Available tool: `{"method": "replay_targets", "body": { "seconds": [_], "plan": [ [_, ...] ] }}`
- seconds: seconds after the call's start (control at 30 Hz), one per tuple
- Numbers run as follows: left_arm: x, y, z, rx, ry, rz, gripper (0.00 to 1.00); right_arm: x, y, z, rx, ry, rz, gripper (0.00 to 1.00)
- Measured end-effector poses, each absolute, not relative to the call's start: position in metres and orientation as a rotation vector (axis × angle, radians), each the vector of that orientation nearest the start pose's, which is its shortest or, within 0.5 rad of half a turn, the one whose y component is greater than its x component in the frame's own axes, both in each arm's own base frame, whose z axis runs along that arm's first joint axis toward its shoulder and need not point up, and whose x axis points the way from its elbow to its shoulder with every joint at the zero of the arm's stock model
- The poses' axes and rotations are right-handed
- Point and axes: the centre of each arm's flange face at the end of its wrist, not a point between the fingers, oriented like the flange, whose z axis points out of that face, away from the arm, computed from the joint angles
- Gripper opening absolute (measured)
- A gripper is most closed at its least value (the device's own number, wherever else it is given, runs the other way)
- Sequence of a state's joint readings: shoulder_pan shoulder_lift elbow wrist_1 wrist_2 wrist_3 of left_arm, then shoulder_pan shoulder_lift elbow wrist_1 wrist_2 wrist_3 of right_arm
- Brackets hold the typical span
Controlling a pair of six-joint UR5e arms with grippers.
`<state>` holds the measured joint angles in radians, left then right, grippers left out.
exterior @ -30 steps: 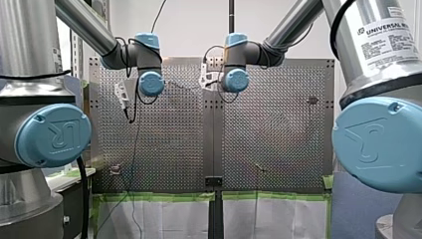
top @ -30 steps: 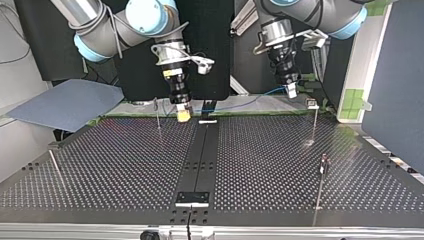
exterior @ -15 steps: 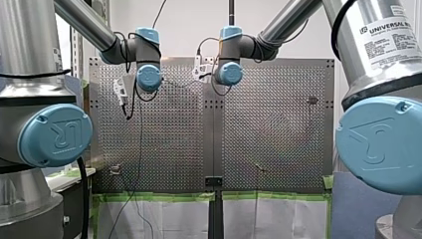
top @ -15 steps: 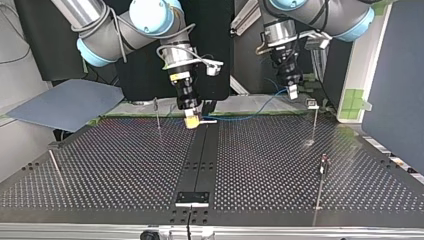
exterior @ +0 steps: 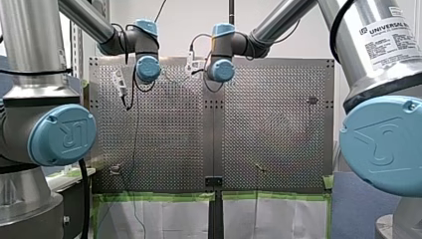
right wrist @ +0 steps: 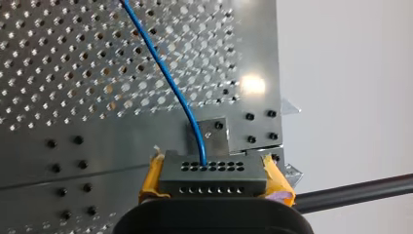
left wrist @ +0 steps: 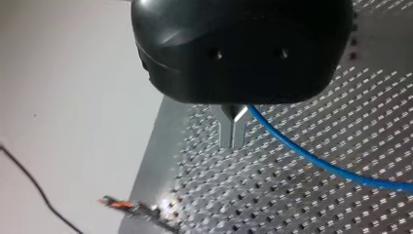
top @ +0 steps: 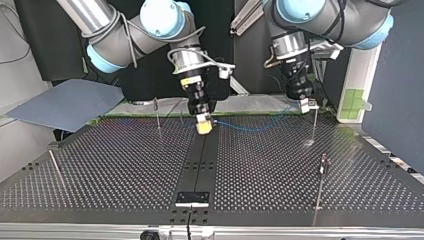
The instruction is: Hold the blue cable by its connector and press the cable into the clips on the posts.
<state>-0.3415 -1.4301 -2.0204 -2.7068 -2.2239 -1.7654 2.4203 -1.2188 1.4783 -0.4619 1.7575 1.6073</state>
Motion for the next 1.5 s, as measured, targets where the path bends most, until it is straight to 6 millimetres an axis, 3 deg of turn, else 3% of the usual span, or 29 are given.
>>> {"method": "replay_targets", "body": {
  "seconds": [0.2, 0.5, 0.97, 1.5],
  "plan": [
    [0.371, -0.189, 0.402, -0.43, 1.374, 0.027, 0.0, 0.565, -0.341, 0.397, 1.451, -0.787, 1.888, 0.0],
    [0.404, -0.163, 0.413, -0.43, 1.37, 0.025, 0.0, 0.579, -0.35, 0.404, 1.456, -0.787, 1.9, 0.0],
    [0.434, -0.122, 0.427, -0.458, 1.326, -0.021, 0.0, 0.592, -0.353, 0.427, 1.427, -0.767, 1.935, 0.0],
    [0.492, -0.058, 0.433, -0.54, 1.284, -0.026, 0.0, 0.602, -0.355, 0.421, 1.441, -0.77, 1.929, 0.0]
  ]
}}
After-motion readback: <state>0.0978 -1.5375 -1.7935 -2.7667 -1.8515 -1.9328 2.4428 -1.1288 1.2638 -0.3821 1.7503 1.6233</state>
